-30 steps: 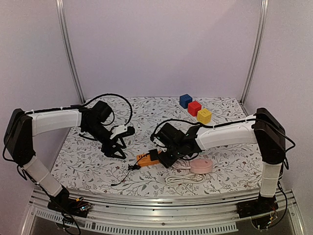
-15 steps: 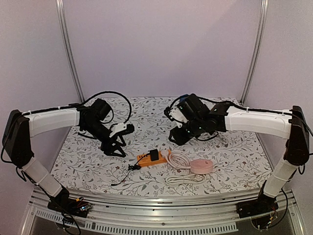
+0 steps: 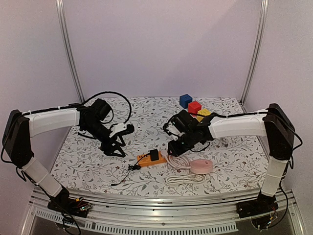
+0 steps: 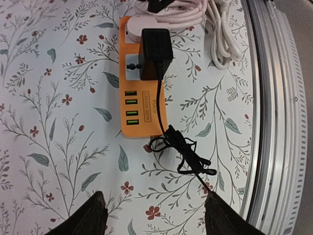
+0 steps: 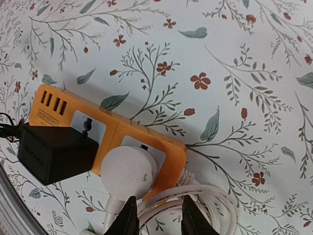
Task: Insert the plug
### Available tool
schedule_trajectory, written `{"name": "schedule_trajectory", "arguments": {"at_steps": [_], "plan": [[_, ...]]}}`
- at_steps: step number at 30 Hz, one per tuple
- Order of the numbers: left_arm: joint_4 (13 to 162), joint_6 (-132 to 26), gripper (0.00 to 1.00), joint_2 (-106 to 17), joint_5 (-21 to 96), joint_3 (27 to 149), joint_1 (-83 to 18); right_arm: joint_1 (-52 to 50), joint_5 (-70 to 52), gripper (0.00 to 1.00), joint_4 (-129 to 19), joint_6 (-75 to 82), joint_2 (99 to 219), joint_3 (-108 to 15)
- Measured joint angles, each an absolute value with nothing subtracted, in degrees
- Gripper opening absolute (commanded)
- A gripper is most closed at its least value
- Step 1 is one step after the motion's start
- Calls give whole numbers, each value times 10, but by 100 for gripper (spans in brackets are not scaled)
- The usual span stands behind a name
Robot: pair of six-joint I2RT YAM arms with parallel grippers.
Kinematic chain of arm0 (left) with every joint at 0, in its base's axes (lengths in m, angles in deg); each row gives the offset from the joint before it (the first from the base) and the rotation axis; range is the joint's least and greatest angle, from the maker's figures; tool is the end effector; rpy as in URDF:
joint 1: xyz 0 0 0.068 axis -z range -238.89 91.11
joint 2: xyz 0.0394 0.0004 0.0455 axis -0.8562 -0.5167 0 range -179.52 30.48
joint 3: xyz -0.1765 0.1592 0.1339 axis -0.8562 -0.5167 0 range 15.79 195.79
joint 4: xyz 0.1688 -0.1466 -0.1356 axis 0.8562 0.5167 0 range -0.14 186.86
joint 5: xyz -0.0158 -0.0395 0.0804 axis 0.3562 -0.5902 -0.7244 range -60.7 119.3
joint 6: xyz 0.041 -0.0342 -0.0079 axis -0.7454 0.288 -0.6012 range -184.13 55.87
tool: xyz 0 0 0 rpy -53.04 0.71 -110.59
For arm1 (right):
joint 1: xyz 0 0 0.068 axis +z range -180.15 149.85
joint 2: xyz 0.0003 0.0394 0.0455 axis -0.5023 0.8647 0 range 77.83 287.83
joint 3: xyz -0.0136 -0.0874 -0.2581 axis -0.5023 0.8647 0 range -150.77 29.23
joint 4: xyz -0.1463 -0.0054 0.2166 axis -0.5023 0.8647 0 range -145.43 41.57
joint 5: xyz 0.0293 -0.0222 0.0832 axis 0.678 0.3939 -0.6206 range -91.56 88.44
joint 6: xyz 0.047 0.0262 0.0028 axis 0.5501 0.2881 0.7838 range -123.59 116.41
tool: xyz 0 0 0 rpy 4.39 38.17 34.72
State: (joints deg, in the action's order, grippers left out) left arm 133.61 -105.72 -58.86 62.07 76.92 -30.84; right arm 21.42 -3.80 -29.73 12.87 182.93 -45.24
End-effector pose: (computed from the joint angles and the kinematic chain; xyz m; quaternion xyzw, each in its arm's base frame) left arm 0.2499 -0.1551 0.2156 0.5773 0.7527 -0.2590 0.1821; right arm 0.2419 0.3073 0.2040 -0.2940 0.9107 0.1775 0.2296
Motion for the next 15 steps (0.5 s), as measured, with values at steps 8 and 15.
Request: {"name": "schedule_trajectory", "arguments": {"at_steps": [8,15], "plan": [[1337,-1056,68,-589,618,769,-308,219,-70,25,-402,160,1892,-422],[1337,-1055,68,-589,617,769,-308,220,-41,27,-347,157,1878,-389]]}}
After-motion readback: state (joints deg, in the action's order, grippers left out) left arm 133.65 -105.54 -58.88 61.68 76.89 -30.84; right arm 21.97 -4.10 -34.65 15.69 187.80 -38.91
